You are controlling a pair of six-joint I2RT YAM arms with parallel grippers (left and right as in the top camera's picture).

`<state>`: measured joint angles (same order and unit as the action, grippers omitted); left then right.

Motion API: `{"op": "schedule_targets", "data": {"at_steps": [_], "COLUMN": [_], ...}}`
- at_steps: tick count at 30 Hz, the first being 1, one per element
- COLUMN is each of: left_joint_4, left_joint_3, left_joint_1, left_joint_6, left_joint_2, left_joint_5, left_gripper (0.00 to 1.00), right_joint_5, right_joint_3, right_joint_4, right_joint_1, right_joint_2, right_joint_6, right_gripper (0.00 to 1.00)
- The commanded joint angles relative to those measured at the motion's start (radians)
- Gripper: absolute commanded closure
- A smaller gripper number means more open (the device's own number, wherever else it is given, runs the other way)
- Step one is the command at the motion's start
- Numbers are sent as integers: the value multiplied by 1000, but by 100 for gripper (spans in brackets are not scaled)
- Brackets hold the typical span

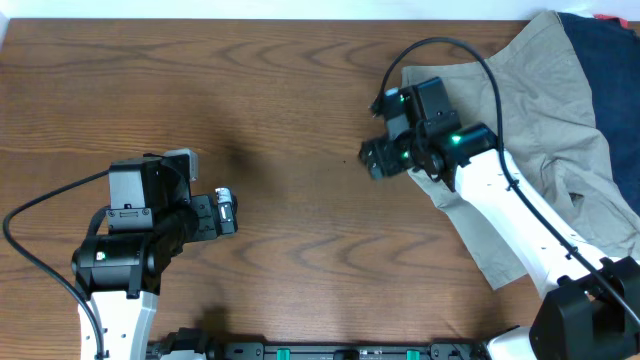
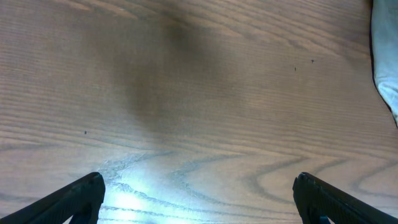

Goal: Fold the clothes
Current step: 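Grasp the khaki shorts waistband with the right gripper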

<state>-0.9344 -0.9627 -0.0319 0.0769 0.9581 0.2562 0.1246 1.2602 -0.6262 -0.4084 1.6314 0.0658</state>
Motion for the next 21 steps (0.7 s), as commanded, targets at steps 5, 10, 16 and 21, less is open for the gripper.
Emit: {"op": "schedule_targets", "data": {"at_steps": [5, 10, 16, 21], "left_joint_4": [0, 0, -5, -8], "left_joint_3": [-21, -21, -21, -21], "left_joint_1": [-4, -4, -4, -4], "left_joint_6": [-12, -12, -12, -12], "left_joint_2": [2, 2, 2, 2], "left_joint_5": [5, 6, 6, 6], "left_gripper": [2, 2, 2, 2], "right_joint_5": [-264, -282, -358, -462], "right_joint_3": [1, 1, 1, 1], "right_joint_4": [167, 309, 484, 624], "right_joint_1": [10, 20, 24, 43], "right_joint_2": [60, 179, 338, 421], "right_joint_6": [-109, -111, -95, -49], "right_gripper": [14, 14, 14, 14]}}
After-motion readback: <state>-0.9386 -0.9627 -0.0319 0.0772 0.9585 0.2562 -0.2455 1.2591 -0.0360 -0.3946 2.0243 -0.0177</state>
